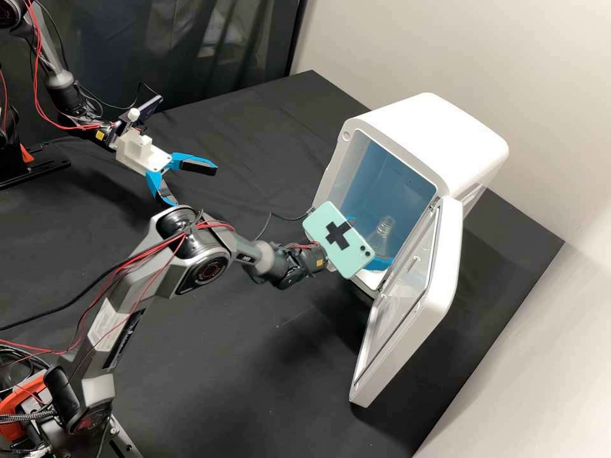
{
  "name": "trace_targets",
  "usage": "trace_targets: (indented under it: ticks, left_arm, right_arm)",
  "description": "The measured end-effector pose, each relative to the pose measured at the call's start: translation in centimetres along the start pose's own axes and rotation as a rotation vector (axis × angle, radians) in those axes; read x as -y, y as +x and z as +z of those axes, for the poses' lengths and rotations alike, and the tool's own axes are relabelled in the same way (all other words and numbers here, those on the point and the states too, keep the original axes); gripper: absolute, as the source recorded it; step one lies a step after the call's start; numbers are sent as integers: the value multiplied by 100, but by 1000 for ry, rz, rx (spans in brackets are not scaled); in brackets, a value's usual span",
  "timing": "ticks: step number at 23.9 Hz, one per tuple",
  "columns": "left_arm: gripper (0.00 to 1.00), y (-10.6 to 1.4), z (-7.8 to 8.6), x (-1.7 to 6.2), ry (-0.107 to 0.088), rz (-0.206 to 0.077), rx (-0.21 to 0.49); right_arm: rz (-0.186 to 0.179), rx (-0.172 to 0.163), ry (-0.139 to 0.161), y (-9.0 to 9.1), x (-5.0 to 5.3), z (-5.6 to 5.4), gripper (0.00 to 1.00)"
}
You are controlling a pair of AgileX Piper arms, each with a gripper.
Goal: Place the flask in the incubator
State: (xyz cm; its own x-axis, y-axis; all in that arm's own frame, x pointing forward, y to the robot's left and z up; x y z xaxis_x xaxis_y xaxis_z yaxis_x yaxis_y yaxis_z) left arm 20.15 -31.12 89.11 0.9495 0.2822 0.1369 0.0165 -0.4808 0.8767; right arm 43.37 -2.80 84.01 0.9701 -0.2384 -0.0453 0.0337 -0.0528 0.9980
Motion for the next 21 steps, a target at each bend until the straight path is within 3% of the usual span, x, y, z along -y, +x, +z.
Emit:
trace_targets:
  ticks: [3,6,7,10,13,15,16,21]
  left_arm:
    - [100,-12,17,-46,10,17,4]
    - [100,-25,21,-82,18,31,3]
    - [100,-27,17,-84,18,32,1]
    - [100,-43,12,-87,19,33,-2]
    - [100,-66,42,-144,34,54,6]
    - [100,-94,49,-205,38,77,7]
    - [100,-109,38,-230,28,87,0]
    - [100,-135,1,-261,11,101,-17]
  right_arm:
    - [57,-47,28,-309,-55,70,100]
    - [163,-105,58,-702,-109,103,100]
    - [200,-139,72,-829,-118,102,100]
    - [226,-179,96,-1039,-108,117,100]
    - [246,-234,147,-1169,-112,150,100]
    - [251,-236,195,-1223,-139,186,100]
    - [250,-235,211,-1261,-152,205,100]
    - [261,-230,219,-1333,-183,219,100]
